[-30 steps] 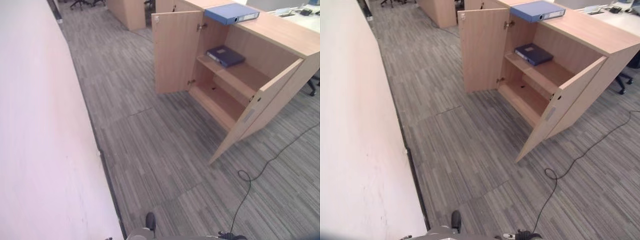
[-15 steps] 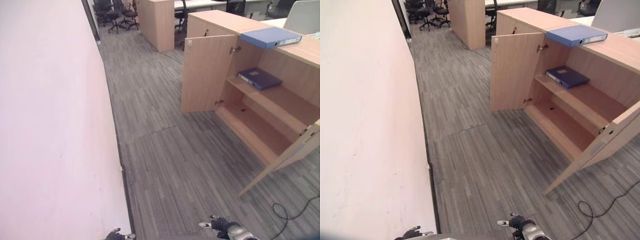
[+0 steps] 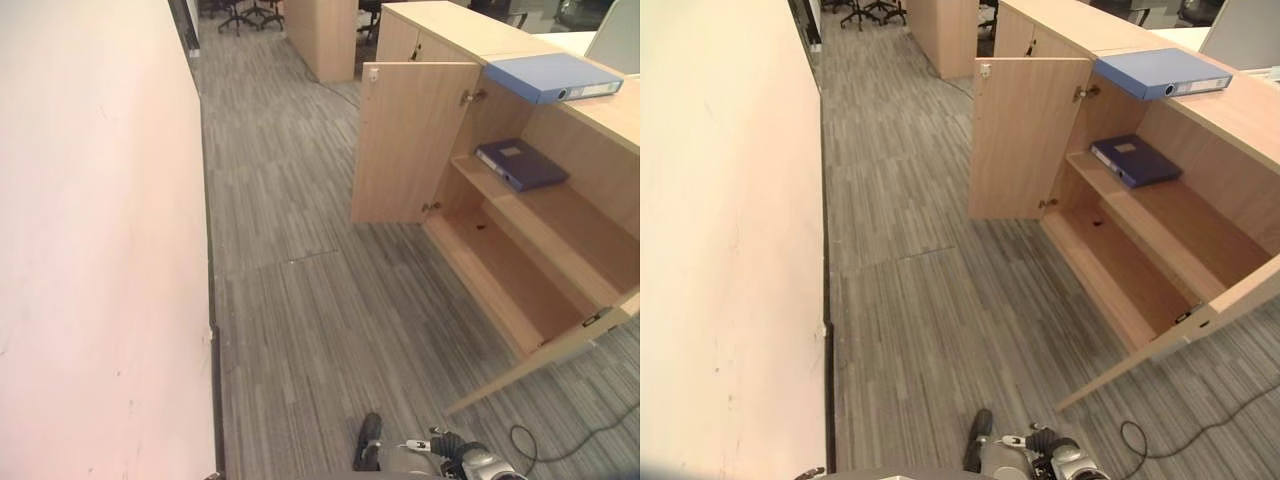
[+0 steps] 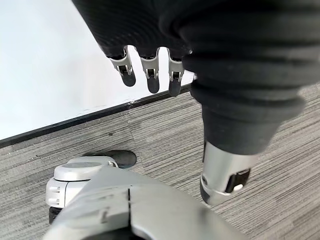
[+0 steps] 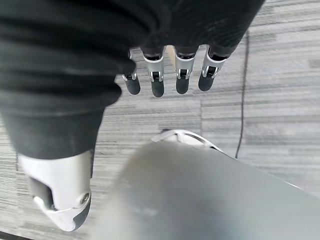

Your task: Put the empty folder in the office cabinet

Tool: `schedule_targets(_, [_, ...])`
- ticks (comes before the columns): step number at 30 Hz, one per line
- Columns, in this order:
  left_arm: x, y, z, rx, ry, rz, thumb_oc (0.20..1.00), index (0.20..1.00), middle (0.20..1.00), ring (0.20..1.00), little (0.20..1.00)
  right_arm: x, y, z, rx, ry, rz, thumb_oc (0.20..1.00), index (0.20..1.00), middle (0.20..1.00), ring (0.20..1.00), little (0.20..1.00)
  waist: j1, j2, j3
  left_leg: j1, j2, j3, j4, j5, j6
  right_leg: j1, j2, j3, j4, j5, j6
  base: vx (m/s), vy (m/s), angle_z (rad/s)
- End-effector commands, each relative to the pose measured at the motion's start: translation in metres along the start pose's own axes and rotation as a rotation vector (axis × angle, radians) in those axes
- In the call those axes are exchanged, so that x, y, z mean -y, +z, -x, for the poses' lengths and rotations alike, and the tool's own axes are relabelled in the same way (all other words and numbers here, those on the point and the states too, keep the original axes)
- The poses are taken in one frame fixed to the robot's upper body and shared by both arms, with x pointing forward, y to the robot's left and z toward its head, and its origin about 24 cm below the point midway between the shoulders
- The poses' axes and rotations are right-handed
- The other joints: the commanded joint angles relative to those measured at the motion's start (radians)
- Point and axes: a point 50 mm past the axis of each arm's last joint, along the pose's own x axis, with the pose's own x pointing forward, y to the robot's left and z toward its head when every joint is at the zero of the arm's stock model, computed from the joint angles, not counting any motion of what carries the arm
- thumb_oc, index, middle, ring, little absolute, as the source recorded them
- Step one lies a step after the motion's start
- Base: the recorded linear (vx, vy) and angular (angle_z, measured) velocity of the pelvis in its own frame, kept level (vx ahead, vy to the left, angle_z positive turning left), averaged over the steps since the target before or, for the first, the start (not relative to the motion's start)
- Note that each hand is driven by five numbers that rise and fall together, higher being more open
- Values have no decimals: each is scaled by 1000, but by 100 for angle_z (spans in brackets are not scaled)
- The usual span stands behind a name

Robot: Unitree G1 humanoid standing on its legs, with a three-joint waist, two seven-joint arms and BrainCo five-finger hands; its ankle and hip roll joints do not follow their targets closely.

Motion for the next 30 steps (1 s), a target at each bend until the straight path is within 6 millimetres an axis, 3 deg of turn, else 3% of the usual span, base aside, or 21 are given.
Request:
schedule_targets(1, [-4,-3,0,-8,9,15,1000,1000,1000,1000,1000,-7,-4,-1,-29,15,-27,1000,1000,1000,1000,1000,-1,-39,3,-61,-82,24,36,2,-23,96,-34,31,-81,36,41,222,-203,7])
schedule_targets(4, [-5,3,0,13,13,24,1000,1000,1000,1000,1000,-9,-9,-1,-43,19,-39,1000,1000,1000,1000,1000,-6,-50,7,-105,-60,50,160,43,-52,127,-27,31,-86,13,26,147,-149,14])
schedule_targets(6, [-6,14,-1,48,19,25,1000,1000,1000,1000,1000,-8,-10,0,-49,17,-46,1000,1000,1000,1000,1000,-4,-64,29,-213,-34,64,424,147,-68,163,-13,49,-87,-12,-6,130,-213,8])
schedule_targets(8, [-6,24,-2,84,25,15,1000,1000,1000,1000,1000,-5,-11,0,-51,7,-44,1000,1000,1000,1000,1000,8,-89,55,-345,-42,59,687,229,-59,190,-19,53,-87,-32,-34,111,-248,-13])
schedule_targets(9, [-4,36,-2,124,24,8,1000,1000,1000,1000,1000,0,-15,1,-69,-14,-48,1000,1000,1000,1000,1000,22,-106,75,-445,-23,110,780,239,-44,219,-15,65,-95,-54,-49,112,-199,-33])
schedule_targets(10, [-4,36,-2,124,24,8,1000,1000,1000,1000,1000,1,-15,1,-70,-14,-48,1000,1000,1000,1000,1000,26,-99,77,-445,-14,111,790,231,-45,222,-8,69,-95,-54,-50,153,-136,-22])
schedule_targets(13, [-2,40,-2,140,24,-51,1000,1000,1000,1000,1000,5,-24,3,-103,-32,-47,1000,1000,1000,1000,1000,44,-110,75,-534,-16,148,631,169,-16,256,-22,97,-111,-67,-38,237,45,-39])
schedule_targets(14, [-4,36,-2,125,28,-69,1000,1000,1000,1000,1000,8,-30,4,-122,-37,-28,1000,1000,1000,1000,1000,58,-100,73,-529,-28,126,343,181,-18,276,-31,116,-120,-79,-14,258,129,-71])
schedule_targets(15, [-4,36,-2,125,28,-69,1000,1000,1000,1000,1000,8,-30,4,-122,-37,-28,1000,1000,1000,1000,1000,58,-100,73,-529,-28,126,343,181,-18,276,-31,116,-120,-79,-14,310,163,-70])
schedule_targets(17, [-7,28,-2,93,39,-65,1000,1000,1000,1000,1000,13,-35,5,-138,-51,1,1000,1000,1000,1000,1000,66,-59,58,-531,12,71,-5,332,-65,326,-14,136,-131,-116,-3,330,139,-76])
schedule_targets(18, [-7,28,-2,92,39,-65,1000,1000,1000,1000,1000,13,-35,5,-138,-51,2,1000,1000,1000,1000,1000,67,-60,60,-524,10,72,-12,336,-65,329,-16,136,-131,-118,-3,444,161,-38])
schedule_targets(19, [-5,23,-2,71,32,-48,1000,1000,1000,1000,1000,17,-40,7,-152,-61,-6,1000,1000,1000,1000,1000,65,-47,58,-551,33,82,-80,362,-89,365,-20,148,-134,-137,5,240,83,-7])
schedule_targets(21, [-6,17,-2,52,30,-27,1000,1000,1000,1000,1000,16,-45,8,-161,-58,-21,1000,1000,1000,1000,1000,65,-37,44,-539,40,84,-93,346,-92,374,-16,160,-136,-141,12,325,148,-22])
schedule_targets(22, [-3,8,-1,29,27,6,1000,1000,1000,1000,1000,13,-56,10,-194,-49,-28,1000,1000,1000,1000,1000,61,-20,20,-518,41,86,-93,374,-105,396,-27,158,-141,-154,24,326,175,-24])
schedule_targets(24, [-4,6,-1,23,31,21,1000,1000,1000,1000,1000,12,-61,11,-211,-46,-26,1000,1000,1000,1000,1000,63,-14,4,-500,36,87,-93,382,-106,401,-42,159,-141,-156,30,289,185,-20])
schedule_targets(28, [-5,3,0,19,33,47,1000,1000,1000,1000,1000,6,-69,13,-247,-27,-23,1000,1000,1000,1000,1000,73,-26,-32,-455,-13,117,-93,344,-77,407,-117,153,-137,-142,73,310,251,-8])
schedule_targets(30, [-4,7,-1,29,26,29,1000,1000,1000,1000,1000,1,-63,10,-236,-1,-7,1000,1000,1000,1000,1000,80,-37,-60,-428,-70,133,-93,293,-39,389,-188,147,-106,-99,113,309,342,-9])
